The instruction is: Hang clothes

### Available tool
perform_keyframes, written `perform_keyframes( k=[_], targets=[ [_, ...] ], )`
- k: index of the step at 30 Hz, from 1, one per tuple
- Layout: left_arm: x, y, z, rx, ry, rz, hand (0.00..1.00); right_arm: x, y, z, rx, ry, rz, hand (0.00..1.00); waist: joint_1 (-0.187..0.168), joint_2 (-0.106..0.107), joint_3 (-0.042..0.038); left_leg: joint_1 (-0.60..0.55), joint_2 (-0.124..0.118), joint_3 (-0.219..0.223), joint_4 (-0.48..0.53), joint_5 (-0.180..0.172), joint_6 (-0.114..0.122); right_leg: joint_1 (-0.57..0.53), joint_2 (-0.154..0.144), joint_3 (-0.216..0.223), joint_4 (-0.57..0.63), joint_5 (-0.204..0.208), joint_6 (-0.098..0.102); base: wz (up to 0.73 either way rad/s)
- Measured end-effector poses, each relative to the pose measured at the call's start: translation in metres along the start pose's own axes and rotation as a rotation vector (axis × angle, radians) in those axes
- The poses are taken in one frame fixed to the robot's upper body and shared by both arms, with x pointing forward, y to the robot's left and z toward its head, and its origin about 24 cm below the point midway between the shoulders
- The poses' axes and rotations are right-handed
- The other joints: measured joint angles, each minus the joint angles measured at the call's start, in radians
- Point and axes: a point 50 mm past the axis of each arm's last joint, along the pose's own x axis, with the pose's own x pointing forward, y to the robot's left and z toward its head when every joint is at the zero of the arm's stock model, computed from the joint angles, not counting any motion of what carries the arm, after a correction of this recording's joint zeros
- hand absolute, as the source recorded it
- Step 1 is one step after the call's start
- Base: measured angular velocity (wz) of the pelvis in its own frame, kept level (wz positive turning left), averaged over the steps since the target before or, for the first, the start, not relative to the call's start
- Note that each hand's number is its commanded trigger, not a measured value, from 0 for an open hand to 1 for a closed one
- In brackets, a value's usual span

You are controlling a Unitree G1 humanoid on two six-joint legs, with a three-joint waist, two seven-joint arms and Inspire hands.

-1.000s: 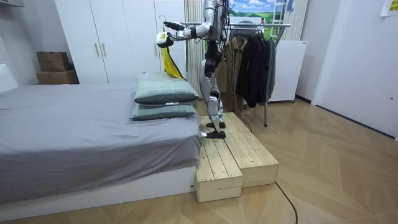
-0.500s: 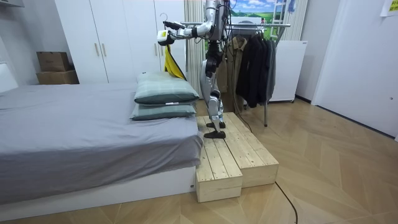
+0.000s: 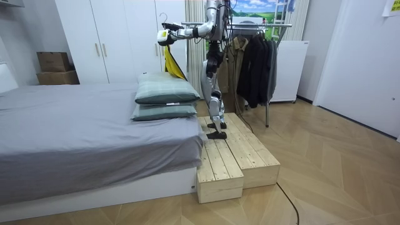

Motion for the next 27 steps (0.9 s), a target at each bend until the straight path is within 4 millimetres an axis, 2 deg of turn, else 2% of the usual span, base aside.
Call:
perform_keyframes(
  k=[12,17,27],
  targets=[
    [0.004,0.006,0.017,0.025,-0.071,0.011,1.0,-0.004,0.018,0.014,0.011,-0.054,0.11,0.0,0.01,-0.001,0.0005,-0.004,0.0,-0.009,0.001,0.0,0.0,0.001,0.0,-0.008,-0.001,0.0,0.0,0.02],
    [0.004,0.008,0.026,0.032,-0.109,0.017,1.0,-0.004,0.019,0.013,0.009,-0.054,0.117,0.0,0.016,0.001,0.0001,-0.007,-0.001,-0.014,0.001,0.0,0.0,0.001,-0.003,-0.016,-0.003,0.0,0.0,0.05],
    [0.004,0.008,0.026,0.035,-0.109,0.016,1.0,-0.005,0.02,0.012,0.008,-0.046,0.122,0.0,0.022,0.008,-0.0009,-0.004,-0.002,-0.014,0.002,0.0,0.0,0.004,-0.008,-0.016,-0.003,0.0,0.0,0.0]
  ],
)
